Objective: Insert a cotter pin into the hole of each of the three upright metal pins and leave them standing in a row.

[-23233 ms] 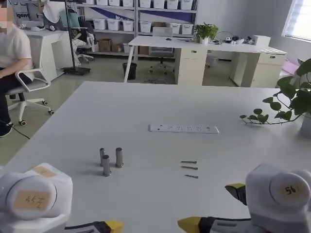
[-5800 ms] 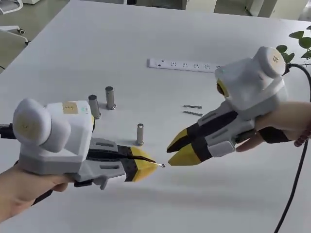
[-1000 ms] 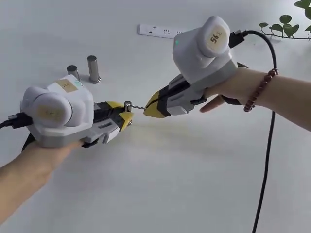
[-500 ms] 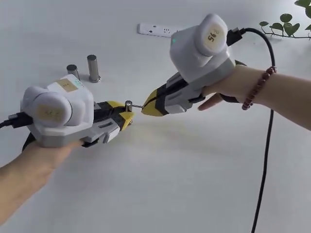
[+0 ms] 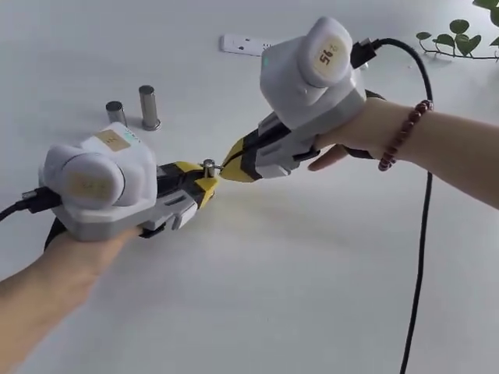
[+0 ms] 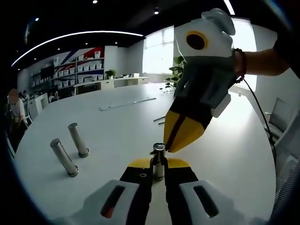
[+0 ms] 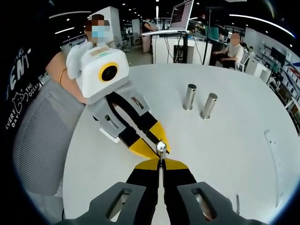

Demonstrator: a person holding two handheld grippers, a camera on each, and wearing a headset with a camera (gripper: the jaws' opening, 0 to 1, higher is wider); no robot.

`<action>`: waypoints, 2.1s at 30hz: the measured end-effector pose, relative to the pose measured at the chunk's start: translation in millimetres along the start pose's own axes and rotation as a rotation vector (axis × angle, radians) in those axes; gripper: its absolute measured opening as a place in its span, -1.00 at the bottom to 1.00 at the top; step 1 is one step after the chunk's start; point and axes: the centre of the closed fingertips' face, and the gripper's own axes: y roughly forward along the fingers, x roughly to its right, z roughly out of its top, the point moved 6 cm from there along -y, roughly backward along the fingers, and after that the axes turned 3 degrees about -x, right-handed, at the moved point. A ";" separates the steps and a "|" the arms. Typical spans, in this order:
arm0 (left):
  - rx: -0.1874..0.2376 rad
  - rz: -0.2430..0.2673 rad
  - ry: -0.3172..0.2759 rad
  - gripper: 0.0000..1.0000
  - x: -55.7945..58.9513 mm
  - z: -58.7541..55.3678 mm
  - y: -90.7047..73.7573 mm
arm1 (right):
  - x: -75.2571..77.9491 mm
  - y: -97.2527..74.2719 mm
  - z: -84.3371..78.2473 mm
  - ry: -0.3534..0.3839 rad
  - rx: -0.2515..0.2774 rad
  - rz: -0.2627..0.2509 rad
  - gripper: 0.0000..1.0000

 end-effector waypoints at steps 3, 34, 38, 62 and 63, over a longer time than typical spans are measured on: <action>0.003 0.009 -0.001 -0.86 1.0 0.1 0.9 | 0.5 1.1 0.8 -0.007 0.000 -0.004 -1.00; 0.024 0.017 -0.062 -0.86 2.6 -1.7 2.5 | 2.1 -2.2 -4.1 0.028 0.020 -0.040 -1.00; 0.026 0.017 -0.061 -0.86 2.6 -1.7 2.9 | 2.5 0.7 -4.3 0.023 0.014 -0.041 -1.00; 0.020 0.007 -0.057 -0.86 2.6 -1.2 3.2 | -0.7 4.8 12.0 0.014 0.109 -0.025 -0.88; 0.020 0.006 -0.057 -0.86 2.5 -1.2 3.3 | -2.2 4.1 11.4 0.014 0.106 -0.029 -0.89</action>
